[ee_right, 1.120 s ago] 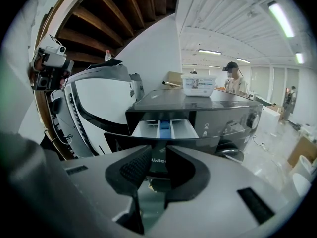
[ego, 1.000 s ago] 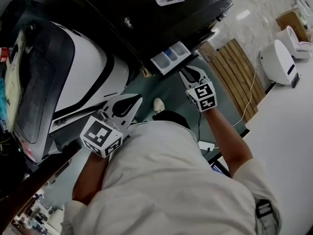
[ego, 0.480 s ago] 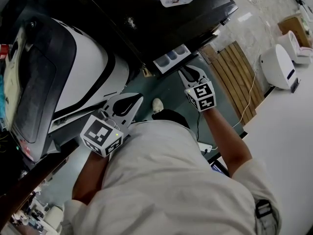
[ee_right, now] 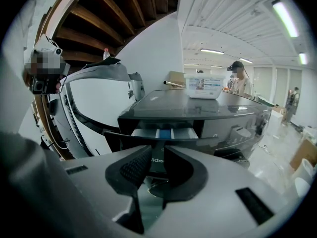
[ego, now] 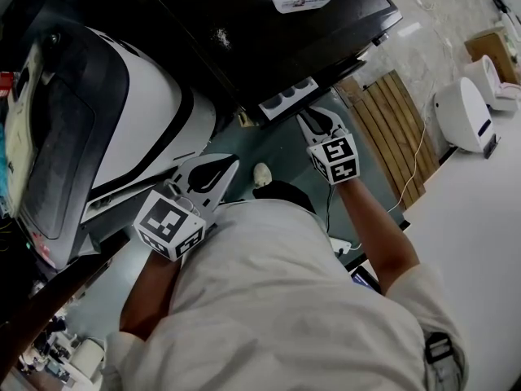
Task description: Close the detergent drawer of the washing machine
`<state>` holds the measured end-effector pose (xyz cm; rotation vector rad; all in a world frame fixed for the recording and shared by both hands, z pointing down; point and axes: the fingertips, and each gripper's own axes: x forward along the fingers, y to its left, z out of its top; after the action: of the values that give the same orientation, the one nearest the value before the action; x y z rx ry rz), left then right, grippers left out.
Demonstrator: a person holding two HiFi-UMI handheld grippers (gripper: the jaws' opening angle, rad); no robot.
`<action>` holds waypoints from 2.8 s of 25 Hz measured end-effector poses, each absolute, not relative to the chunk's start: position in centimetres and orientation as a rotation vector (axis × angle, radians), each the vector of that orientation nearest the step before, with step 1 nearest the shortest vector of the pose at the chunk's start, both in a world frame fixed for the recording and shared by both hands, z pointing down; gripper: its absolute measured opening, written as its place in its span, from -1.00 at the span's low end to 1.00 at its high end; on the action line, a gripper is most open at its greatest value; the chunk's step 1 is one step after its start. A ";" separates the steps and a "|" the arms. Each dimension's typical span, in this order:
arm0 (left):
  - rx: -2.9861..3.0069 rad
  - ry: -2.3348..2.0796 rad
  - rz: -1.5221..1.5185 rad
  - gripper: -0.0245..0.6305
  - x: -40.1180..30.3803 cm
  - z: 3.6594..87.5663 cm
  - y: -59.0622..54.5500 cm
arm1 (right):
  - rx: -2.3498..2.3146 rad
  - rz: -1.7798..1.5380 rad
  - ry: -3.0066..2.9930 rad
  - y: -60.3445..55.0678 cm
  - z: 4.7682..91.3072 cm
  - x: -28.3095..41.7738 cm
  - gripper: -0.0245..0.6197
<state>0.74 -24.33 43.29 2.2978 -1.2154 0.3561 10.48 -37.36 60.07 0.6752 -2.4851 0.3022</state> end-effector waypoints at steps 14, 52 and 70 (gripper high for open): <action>2.279 -1.235 0.348 -0.94 -0.4 43.3 -25.1 | 0.649 0.306 -2.495 -38.8 59.9 8.2 -0.68; 2.254 -1.238 0.345 -0.94 -2.0 44.2 -25.5 | 0.736 0.311 -2.472 -40.9 60.0 5.9 -0.69; 2.283 -1.243 0.350 -0.94 -1.8 43.3 -24.4 | 0.747 0.300 -2.473 -40.9 60.0 6.0 -0.69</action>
<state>-1.84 -24.39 43.25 2.2826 -1.2429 0.3502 5.95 -40.87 60.02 0.7472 -2.4733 0.2996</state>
